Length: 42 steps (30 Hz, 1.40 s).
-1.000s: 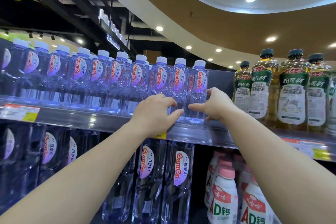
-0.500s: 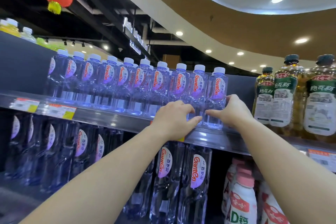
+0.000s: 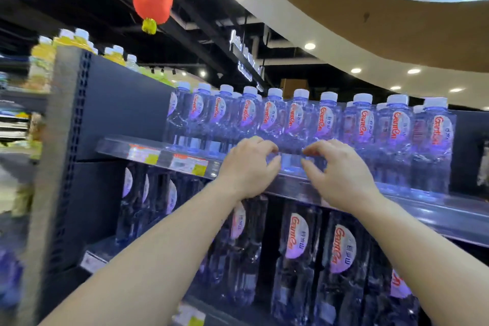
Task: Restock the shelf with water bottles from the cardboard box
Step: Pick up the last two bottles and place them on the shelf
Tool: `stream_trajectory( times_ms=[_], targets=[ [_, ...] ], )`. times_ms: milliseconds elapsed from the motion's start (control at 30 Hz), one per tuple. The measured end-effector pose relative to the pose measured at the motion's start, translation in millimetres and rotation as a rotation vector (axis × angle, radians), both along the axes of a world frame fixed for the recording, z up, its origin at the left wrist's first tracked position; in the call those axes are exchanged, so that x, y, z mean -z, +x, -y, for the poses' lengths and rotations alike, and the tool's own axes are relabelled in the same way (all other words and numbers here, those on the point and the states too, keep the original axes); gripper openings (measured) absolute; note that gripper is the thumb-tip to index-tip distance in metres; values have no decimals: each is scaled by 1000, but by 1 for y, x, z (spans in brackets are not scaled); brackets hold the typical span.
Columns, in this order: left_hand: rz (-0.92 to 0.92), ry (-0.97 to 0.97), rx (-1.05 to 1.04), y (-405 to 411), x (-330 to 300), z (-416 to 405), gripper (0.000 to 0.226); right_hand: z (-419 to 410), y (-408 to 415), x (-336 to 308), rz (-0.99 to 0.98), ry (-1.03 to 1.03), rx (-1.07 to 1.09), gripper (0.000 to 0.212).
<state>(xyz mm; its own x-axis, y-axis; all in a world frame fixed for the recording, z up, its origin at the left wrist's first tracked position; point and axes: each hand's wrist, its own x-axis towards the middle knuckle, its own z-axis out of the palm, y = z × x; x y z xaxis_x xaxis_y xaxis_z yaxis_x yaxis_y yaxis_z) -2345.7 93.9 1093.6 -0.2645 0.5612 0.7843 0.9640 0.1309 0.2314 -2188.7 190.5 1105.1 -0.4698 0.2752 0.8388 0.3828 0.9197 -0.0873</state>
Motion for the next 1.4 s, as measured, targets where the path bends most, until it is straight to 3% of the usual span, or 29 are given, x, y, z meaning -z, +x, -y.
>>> stream_trajectory(
  times_ms=[167,233,300,400,467,533,767,867,1400],
  targets=[
    [81,111,-74,-115,-4,49,47,42,-99,4,40,-5,-13,28],
    [188,256,-115,-163,-9,69,44,60,-141,8,35,-10,-22,30],
    [307,322,-144,-203,-17,84,56,76,-178,12,25,-26,-28,32],
    [463,98,-127,-246,-30,89,76,94,-219,16,16,-68,-1,36],
    [521,-62,-35,-264,-37,82,61,102,-236,16,24,-94,37,39],
    [508,-164,64,-273,-40,76,24,104,-246,16,35,-94,100,44],
    [369,-135,41,-285,-29,66,38,104,-261,26,149,-37,343,70],
    [366,-125,13,-284,-30,65,36,104,-263,25,167,-52,365,57],
    [309,-82,-66,-279,-25,61,42,108,-265,27,195,-24,408,56]
  ],
)
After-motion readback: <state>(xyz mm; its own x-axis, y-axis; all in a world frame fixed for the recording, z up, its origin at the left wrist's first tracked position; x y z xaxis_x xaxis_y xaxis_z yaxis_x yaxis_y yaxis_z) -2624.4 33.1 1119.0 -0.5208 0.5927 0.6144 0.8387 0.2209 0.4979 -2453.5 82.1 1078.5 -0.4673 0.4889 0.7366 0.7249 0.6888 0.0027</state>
